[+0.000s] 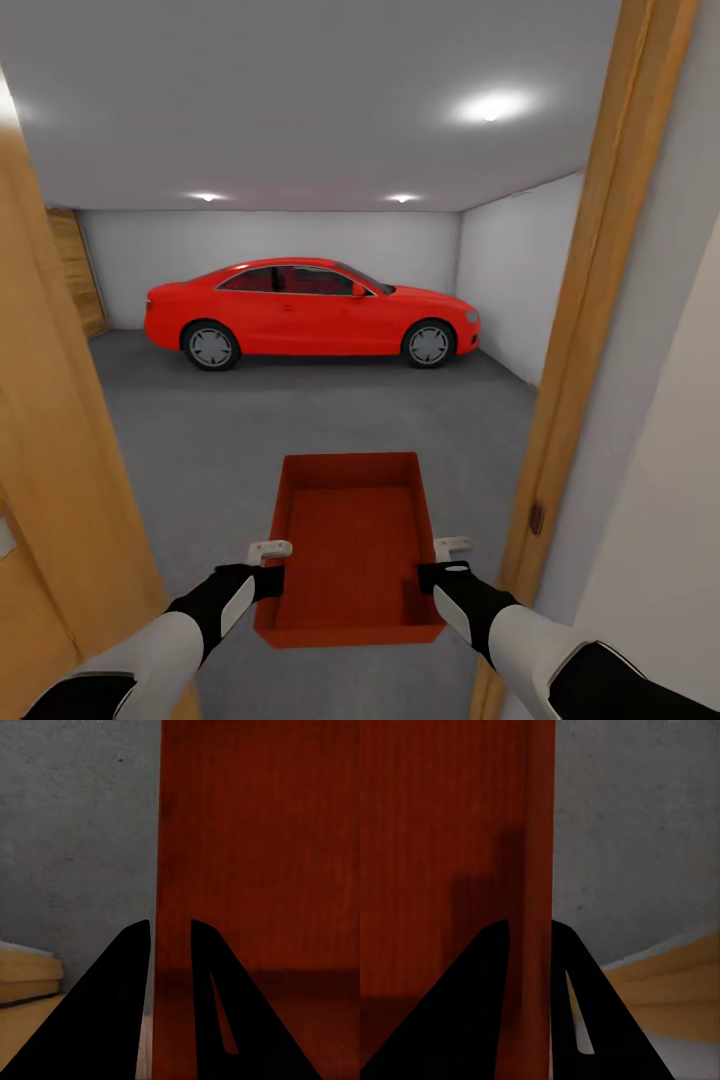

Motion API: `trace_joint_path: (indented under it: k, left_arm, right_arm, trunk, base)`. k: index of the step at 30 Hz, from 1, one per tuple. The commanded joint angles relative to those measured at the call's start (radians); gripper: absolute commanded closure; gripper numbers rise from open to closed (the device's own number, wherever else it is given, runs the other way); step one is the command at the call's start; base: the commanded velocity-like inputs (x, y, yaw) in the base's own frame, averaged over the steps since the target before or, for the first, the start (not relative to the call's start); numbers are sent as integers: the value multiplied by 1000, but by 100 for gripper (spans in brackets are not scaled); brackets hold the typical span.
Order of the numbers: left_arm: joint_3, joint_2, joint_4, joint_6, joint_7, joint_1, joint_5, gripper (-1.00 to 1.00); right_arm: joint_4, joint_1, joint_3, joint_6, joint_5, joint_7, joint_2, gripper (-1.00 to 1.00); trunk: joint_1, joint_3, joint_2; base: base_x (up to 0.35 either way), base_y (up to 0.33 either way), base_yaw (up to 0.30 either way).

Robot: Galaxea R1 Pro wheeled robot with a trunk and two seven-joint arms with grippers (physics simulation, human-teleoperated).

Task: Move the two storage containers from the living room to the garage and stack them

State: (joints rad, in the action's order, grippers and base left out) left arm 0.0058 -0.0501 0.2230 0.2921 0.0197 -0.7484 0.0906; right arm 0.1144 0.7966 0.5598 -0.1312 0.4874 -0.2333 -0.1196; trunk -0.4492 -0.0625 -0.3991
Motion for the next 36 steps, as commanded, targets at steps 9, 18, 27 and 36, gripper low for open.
trace_joint_path:
  k: [9,18,27,36]
  left_arm:
    - [-4,0,4,-20,14,0,-23,100]
    - [-4,0,4,-21,14,0,-23,100]
    - [-4,0,4,-21,15,0,-23,100]
    - [-4,0,4,-21,14,0,-23,100]
  right_arm:
    - [1,0,38,-6,34,0,-3,100]
    - [1,0,38,-6,34,0,-3,100]
    - [1,0,38,-6,34,0,-3,100]
    - [1,0,38,-6,34,0,-3,100]
  trunk:
    - [-1,0,-1]
    - [-1,0,-1]
    - [-1,0,-1]
    - [-1,0,-1]
  base:
    - [81,0,0]
    - [6,0,0]
    - [229,0,0]
    - [297,0,0]
